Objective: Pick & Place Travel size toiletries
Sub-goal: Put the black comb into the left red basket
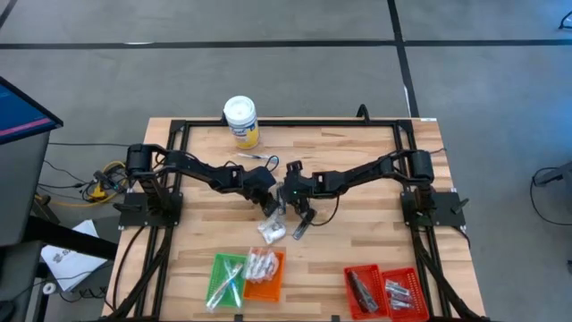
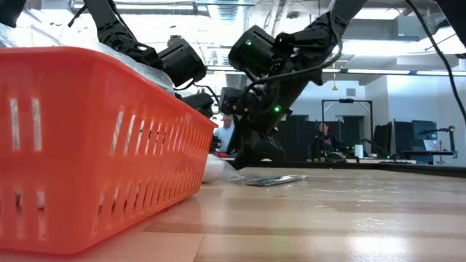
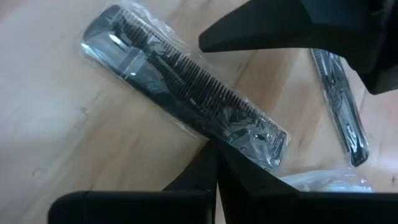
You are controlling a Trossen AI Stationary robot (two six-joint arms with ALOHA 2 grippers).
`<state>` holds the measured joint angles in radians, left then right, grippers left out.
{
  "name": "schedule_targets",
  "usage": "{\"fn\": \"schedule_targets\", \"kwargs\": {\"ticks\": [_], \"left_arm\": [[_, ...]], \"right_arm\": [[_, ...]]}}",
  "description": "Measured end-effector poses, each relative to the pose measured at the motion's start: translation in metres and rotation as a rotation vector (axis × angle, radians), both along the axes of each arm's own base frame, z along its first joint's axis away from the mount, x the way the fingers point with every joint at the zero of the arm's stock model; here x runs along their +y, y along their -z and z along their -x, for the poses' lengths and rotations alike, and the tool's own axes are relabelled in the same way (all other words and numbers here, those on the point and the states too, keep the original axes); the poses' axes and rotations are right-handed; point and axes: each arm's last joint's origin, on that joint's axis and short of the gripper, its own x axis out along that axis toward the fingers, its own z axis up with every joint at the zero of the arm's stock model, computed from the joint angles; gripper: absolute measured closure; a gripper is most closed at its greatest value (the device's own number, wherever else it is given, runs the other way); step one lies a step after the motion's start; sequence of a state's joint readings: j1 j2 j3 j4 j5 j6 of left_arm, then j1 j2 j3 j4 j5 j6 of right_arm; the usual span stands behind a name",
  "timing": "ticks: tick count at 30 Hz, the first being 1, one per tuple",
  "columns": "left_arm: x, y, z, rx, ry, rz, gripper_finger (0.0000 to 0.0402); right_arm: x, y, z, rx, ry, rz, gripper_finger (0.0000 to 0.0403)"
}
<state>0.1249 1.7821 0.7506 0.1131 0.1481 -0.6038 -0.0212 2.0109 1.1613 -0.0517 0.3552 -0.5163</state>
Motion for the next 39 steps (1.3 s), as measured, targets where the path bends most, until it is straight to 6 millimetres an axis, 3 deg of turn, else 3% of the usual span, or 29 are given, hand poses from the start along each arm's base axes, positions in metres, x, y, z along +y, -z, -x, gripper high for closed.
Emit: {"fn": "schedule_targets", "kwargs": {"ticks": [22,32,35,39], "left_arm": [[0.006,-0.014,-0.002,-0.076,-0.078,-0.09,0.0401],[0.007,-0.007,-0.002,-0.048,-0.072,-0.08,0.0401],[0.006,0.0,-0.004,-0.036,-0.058,-0.057,0.0401],[0.003,0.004,-0.005,-0.025,-0.046,-0.05,0.0401]], "right_arm": [[0.002,0.001,0.005,0.03,0.062,-0.065,0.0148],[0.002,0.001,0.005,0.024,0.078,-0.079,0.0148],[0.003,-0.001,0.007,0.027,0.22,-0.18,0.015],[-0.008,-0.005,0.008,0.029,0.406,-0.477,0.0177]]}}
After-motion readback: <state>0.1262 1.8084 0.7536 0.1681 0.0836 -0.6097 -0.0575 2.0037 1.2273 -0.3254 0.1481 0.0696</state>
